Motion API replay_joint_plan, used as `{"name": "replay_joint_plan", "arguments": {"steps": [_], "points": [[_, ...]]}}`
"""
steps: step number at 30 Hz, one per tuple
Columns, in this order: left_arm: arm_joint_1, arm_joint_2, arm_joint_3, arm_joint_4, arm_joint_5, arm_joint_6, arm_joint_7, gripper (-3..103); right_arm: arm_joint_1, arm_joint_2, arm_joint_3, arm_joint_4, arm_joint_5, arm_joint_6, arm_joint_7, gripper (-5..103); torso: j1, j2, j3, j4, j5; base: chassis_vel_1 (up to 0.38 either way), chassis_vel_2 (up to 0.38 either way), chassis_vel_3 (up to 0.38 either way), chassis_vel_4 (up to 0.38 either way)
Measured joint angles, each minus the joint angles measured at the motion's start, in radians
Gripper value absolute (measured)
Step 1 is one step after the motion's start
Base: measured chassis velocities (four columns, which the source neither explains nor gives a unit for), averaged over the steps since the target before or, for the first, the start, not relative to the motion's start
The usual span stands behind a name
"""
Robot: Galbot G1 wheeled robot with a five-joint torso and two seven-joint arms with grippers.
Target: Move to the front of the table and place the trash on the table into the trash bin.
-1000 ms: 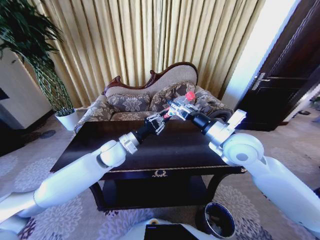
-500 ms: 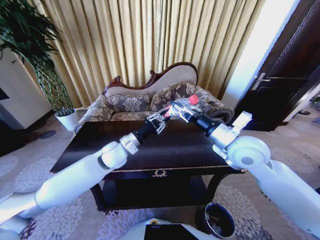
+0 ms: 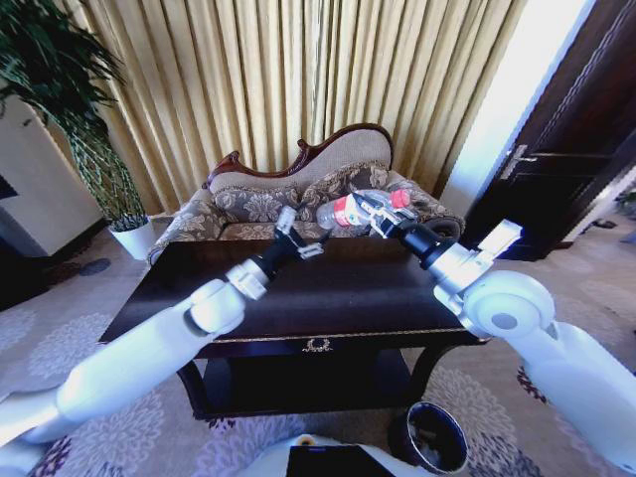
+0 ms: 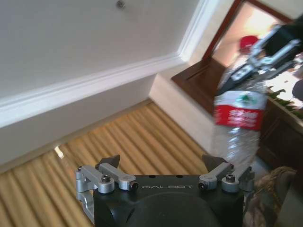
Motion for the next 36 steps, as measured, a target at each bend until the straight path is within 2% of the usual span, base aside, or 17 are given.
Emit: {"name": "replay_joint_plan", "arguments": {"steps": [1,3,4,6,8,11,13,14,16,17,19,21,22,24,26,28,36], "points": [[0.054,0.010,-0.063,-0.003,-0.025,0.006,-0.005,97,-0.015,0.002,0.005,-0.010,-0.047,0.000,0.010,26,0.000,0.000,0.000,0.0001,0.0000,0.000,0.000,0.000,0.000],[0.090,0.015,-0.107,-0.005,-0.043,0.011,-0.010,99,-0.024,0.003,0.007,-0.014,-0.069,0.000,0.015,26,0.000,0.000,0.000,0.0002,-0.0002,0.000,0.000,0.000,0.000],[0.151,0.021,-0.189,-0.010,-0.083,0.029,-0.027,100,-0.045,0.005,0.012,-0.022,-0.110,0.000,0.033,26,0.000,0.000,0.000,0.0005,-0.0002,0.000,0.000,0.000,0.000],[0.212,0.023,-0.277,-0.015,-0.134,0.053,-0.085,100,-0.079,0.007,0.022,-0.025,-0.155,0.001,0.057,26,0.000,0.000,0.000,0.0003,-0.0001,0.000,0.000,0.000,0.000],[0.231,0.022,-0.308,-0.016,-0.151,0.060,-0.101,100,-0.092,0.007,0.026,-0.026,-0.177,0.001,0.066,26,0.000,0.000,0.000,0.0000,-0.0004,0.000,0.000,0.000,0.000],[0.308,-0.004,-0.457,-0.027,-0.203,0.093,-0.143,100,-0.149,0.007,0.043,-0.036,-0.277,0.001,0.097,26,0.000,0.000,0.000,0.0000,0.0000,0.000,0.000,0.000,0.000],[0.319,-0.010,-0.475,-0.031,-0.210,0.100,-0.150,100,-0.159,0.007,0.047,-0.037,-0.289,0.001,0.103,26,0.000,0.000,0.000,-0.0001,0.0000,0.000,0.000,0.000,0.000],[0.370,-0.036,-0.549,-0.051,-0.247,0.141,-0.179,100,-0.195,0.004,0.076,-0.040,-0.324,0.001,0.120,26,0.000,0.000,0.000,-0.0002,0.0001,0.000,0.000,0.000,0.000],[0.387,-0.044,-0.570,-0.057,-0.258,0.154,-0.186,100,-0.207,0.004,0.089,-0.040,-0.333,0.001,0.124,26,0.000,0.000,0.000,-0.0002,-0.0001,0.000,0.000,0.000,0.000],[0.443,-0.071,-0.644,-0.074,-0.293,0.192,-0.206,100,-0.246,0.003,0.134,-0.039,-0.365,-0.004,0.137,26,0.000,0.000,0.000,-0.0002,-0.0001,0.000,0.000,0.000,0.000],[0.469,-0.082,-0.678,-0.081,-0.311,0.207,-0.213,100,-0.263,0.004,0.156,-0.038,-0.382,-0.011,0.145,26,0.000,0.000,0.000,-0.0002,0.0000,0.000,0.000,0.000,0.000],[0.549,-0.115,-0.792,-0.094,-0.379,0.256,-0.224,100,-0.306,0.018,0.217,-0.025,-0.410,-0.041,0.182,26,0.000,0.000,0.000,-0.0001,-0.0001,0.000,0.000,0.000,0.000],[0.549,-0.115,-0.792,-0.094,-0.379,0.256,-0.224,100,-0.306,0.018,0.217,-0.025,-0.410,-0.041,0.182,26,0.000,0.000,0.000,-0.0001,-0.0001,0.000,0.000,0.000,0.000],[0.608,-0.140,-0.901,-0.108,-0.463,0.317,-0.224,100,-0.338,0.042,0.254,0.003,-0.420,-0.068,0.226,26,0.000,0.000,0.000,0.0000,-0.0003,0.000,0.000,0.000,0.000],[0.626,-0.149,-0.941,-0.115,-0.502,0.347,-0.221,100,-0.349,0.054,0.263,0.012,-0.429,-0.078,0.237,26,0.000,0.000,0.000,0.0001,-0.0002,0.000,0.000,0.000,0.000],[0.668,-0.168,-1.028,-0.133,-0.565,0.393,-0.166,100,-0.387,0.091,0.285,0.035,-0.452,-0.101,0.253,26,0.000,0.000,0.000,0.0002,-0.0001,0.000,0.000,0.000,0.000],[0.734,-0.231,-1.117,-0.158,-0.579,0.425,-0.131,100,-0.542,0.169,0.374,0.090,-0.491,-0.111,0.252,26,0.000,0.000,0.000,-0.0004,0.0000,0.000,0.000,0.000,0.000]]}}
